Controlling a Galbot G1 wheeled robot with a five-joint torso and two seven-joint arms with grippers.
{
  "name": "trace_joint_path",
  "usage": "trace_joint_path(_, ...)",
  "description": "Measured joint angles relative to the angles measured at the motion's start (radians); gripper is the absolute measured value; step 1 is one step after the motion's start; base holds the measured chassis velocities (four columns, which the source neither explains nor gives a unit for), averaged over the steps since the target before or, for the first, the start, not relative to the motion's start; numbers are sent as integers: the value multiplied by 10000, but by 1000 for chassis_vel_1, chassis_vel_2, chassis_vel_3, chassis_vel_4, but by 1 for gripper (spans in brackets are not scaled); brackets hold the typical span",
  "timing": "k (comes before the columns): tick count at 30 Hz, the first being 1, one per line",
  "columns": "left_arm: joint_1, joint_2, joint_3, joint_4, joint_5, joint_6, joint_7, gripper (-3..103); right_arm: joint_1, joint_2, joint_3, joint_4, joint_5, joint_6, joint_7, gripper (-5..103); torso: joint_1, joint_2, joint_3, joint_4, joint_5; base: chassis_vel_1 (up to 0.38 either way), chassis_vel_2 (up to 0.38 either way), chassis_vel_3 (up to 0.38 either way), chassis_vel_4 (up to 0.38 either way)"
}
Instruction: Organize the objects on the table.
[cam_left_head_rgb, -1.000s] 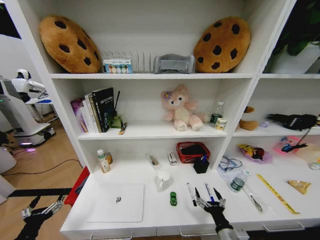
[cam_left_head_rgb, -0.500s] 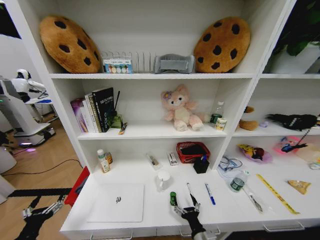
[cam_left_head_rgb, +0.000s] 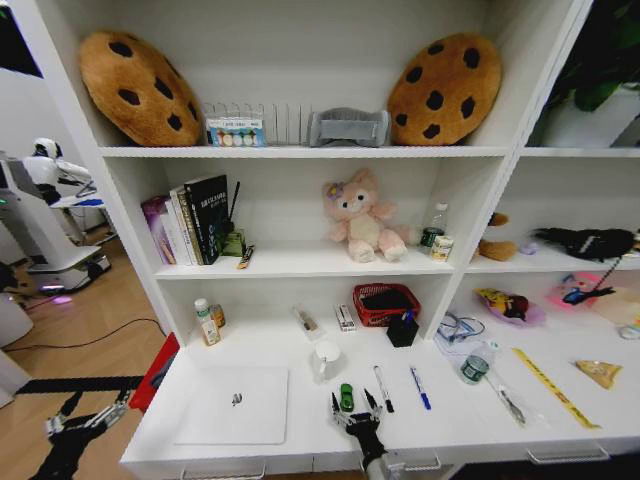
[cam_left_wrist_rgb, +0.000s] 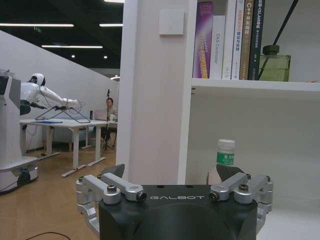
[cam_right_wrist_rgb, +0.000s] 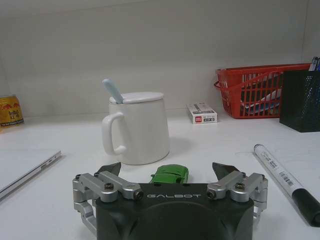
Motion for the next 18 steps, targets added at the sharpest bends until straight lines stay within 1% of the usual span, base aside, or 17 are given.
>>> trace_joint_path(1,0,0,0,-1,0,0,0,100,55,23,-23,-73,-25,-35,37,100,0,0,0,0,0,0,0,0,0)
trace_joint_path(2,0,0,1,-1,0,0,0,100,117,37,-33,-151,-66,-66,66,93,0,0,0,0,0,0,0,0,0)
trace_joint_path(3,0,0,1,-1,0,0,0,100,117,37,-33,-151,-66,-66,66,93,0,0,0,0,0,0,0,0,0)
trace_joint_path(5,0,0,1,-1,0,1,0,100,161,44,-36,-217,-76,-104,126,83,0,0,0,0,0,0,0,0,0)
trace_joint_path(6,0,0,1,-1,0,1,0,100,161,44,-36,-217,-76,-104,126,83,0,0,0,0,0,0,0,0,0)
trace_joint_path(9,0,0,1,-2,0,3,0,100,174,40,-20,-265,-72,-122,168,66,0,0,0,0,0,0,0,0,0)
trace_joint_path(11,0,0,2,-2,1,5,0,100,174,35,-17,-267,-68,-123,174,66,0,0,0,0,0,0,0,0,0)
trace_joint_path(12,0,0,2,-2,1,6,1,100,174,30,-16,-267,-61,-123,180,61,0,0,0,0,0,0,0,0,0)
trace_joint_path(13,0,0,2,-2,1,6,1,100,174,30,-16,-267,-61,-123,180,61,0,0,0,0,0,0,0,0,0)
trace_joint_path(14,0,0,2,-2,1,7,2,100,168,20,-11,-264,-56,-124,182,50,0,0,0,0,1,0,0,0,0)
trace_joint_path(15,0,0,2,-2,1,7,2,100,168,20,-11,-264,-56,-124,182,50,0,0,0,0,1,0,0,0,0)
trace_joint_path(16,0,1,2,-2,1,9,2,100,154,1,6,-254,-53,-124,182,44,0,0,0,0,1,0,0,0,0)
trace_joint_path(17,0,0,2,-2,1,9,2,100,141,-12,20,-247,-49,-123,183,44,0,0,0,0,1,0,0,0,0)
trace_joint_path(18,0,0,2,-2,1,11,3,100,121,-43,41,-233,-42,-119,183,36,0,0,0,0,1,0,0,0,0)
